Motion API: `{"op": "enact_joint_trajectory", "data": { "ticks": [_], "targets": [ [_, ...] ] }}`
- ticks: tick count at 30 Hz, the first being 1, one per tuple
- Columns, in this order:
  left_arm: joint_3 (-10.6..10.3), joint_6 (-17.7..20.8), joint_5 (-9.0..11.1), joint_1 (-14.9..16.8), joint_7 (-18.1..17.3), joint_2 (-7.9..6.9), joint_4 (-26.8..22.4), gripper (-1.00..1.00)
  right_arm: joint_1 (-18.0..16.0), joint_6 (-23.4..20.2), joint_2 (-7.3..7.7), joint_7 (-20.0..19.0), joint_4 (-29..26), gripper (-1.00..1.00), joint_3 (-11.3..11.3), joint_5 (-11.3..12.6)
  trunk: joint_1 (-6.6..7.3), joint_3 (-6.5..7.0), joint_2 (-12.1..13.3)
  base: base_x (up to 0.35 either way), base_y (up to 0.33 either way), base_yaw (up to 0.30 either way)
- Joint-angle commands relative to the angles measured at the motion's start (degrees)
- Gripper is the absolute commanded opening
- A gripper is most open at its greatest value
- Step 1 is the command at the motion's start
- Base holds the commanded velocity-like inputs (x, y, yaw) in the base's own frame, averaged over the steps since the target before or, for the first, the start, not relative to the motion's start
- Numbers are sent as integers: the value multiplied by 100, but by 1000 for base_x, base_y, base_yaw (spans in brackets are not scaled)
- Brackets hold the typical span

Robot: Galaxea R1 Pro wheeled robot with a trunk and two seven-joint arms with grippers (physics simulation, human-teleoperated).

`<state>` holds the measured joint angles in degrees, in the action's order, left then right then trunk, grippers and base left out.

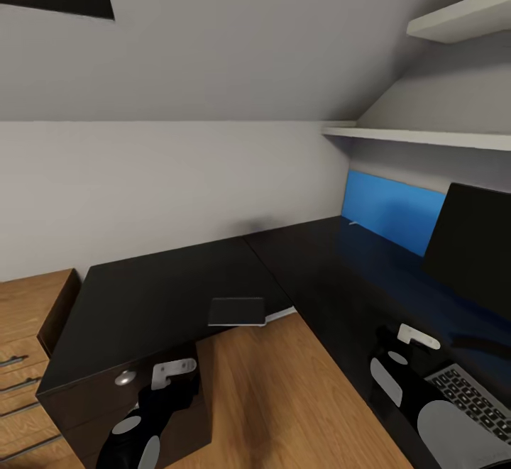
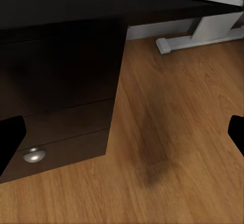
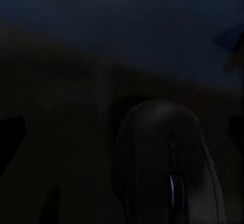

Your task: In the bedroom, organize the workspace by keeping the computer under the desk, ensuring the monitor is on the desk, placing the keyboard on the desk next to the monitor, placing the mouse on the desk next to the keyboard, moving the folder from the swivel chair onto the desk next to the mouse, stacking the notebook on top of the folder with the pen on top of the notebook, and positioning the swivel chair next to the desk.

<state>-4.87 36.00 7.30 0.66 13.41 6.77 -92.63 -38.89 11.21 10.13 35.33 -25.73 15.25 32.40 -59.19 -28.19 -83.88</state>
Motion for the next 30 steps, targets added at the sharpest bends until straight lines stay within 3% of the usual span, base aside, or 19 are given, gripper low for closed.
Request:
{"op": "enact_joint_trajectory", "data": {
  "ticks": [1, 8, 12, 19, 22, 23, 24, 30],
  "targets": [
    [-6, 21, 61, 4, 51, 0, -7, 100, -5, 31, 8, 26, -4, 100, 49, 60, 23, 12, 38, 0, 0, 0],
    [-6, 21, 61, 4, 55, 0, 4, 100, 1, 19, -3, 139, -387, 100, 68, 49, 177, 138, 319, 0, 0, 0],
    [-1, 21, 61, 4, 56, 0, 17, 100, 12, -14, -42, 510, -712, 100, 104, 48, 199, 156, 359, 0, 0, 0],
    [-5, 21, 58, 4, 56, 0, 25, 100, 26, -111, -421, 1241, -1176, 100, 480, 40, 199, 156, 359, 0, 0, 0],
    [-5, 21, 54, 4, 56, 0, 29, 100, 29, -135, -598, 1404, -1224, 100, 751, 44, 199, 156, 359, 0, 0, 28],
    [-5, 21, 53, 4, 56, 0, 33, 100, 30, -143, -804, 1485, -1242, 100, 1068, 46, 199, 156, 359, 0, 0, 195],
    [-5, 21, 49, 4, 56, 0, 34, 100, 30, -144, -875, 1501, -1242, 100, 1165, 47, 199, 156, 359, 0, 0, 224],
    [-5, 21, 44, 4, 56, 0, 38, 100, 36, -151, -1061, 1520, -1242, 100, 1330, 47, 199, 156, 359, 0, 0, 253]
  ]
}}
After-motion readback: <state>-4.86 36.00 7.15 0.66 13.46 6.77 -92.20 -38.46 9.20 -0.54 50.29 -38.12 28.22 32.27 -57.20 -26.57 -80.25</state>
